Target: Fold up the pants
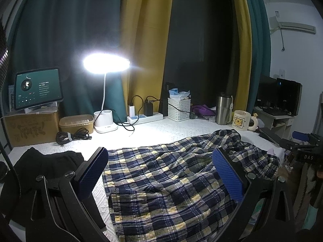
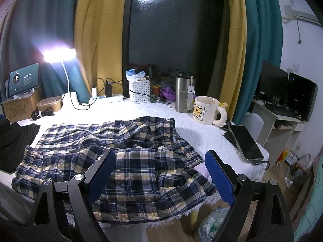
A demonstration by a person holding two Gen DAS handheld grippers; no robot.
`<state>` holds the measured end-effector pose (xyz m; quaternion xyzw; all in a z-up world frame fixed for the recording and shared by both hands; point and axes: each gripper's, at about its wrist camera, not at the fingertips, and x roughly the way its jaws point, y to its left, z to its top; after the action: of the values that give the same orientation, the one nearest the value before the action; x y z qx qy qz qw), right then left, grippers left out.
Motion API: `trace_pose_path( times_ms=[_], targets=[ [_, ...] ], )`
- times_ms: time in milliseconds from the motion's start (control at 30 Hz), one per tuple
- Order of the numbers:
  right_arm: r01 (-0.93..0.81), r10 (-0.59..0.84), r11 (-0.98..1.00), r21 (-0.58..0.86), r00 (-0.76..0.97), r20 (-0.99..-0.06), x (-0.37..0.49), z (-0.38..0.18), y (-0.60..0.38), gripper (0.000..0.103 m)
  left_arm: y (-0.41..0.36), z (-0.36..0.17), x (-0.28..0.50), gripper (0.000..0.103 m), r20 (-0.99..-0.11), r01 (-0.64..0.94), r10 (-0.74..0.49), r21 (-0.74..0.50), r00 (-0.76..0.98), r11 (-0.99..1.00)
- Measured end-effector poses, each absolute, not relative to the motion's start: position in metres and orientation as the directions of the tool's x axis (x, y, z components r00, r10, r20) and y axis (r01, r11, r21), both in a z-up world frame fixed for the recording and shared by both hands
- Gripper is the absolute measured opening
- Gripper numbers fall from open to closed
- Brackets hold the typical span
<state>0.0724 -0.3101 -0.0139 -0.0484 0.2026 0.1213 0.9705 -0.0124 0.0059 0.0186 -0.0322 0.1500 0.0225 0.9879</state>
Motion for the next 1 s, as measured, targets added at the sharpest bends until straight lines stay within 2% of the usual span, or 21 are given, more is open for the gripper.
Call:
trace_pose_path(
  times_ms=[600, 1000],
  targets=[
    [-0.262, 0.218, 0.964, -0.048, 0.881, -0.421, 0.083, -0.022, -0.307, 0.091, 0.004, 0.017, -0.008, 0.102, -0.307, -0.050, 0.033, -0.048, 0.951, 0.998],
    [-0.270, 0.220, 0.962, -0.036, 0.849, -0.481, 0.120, -0.038, -0.298, 0.091, 0.017, 0.008, 0.023, 0.102, -0.366, -0.068, 0.048, -0.041, 0.929, 0.997]
  ],
)
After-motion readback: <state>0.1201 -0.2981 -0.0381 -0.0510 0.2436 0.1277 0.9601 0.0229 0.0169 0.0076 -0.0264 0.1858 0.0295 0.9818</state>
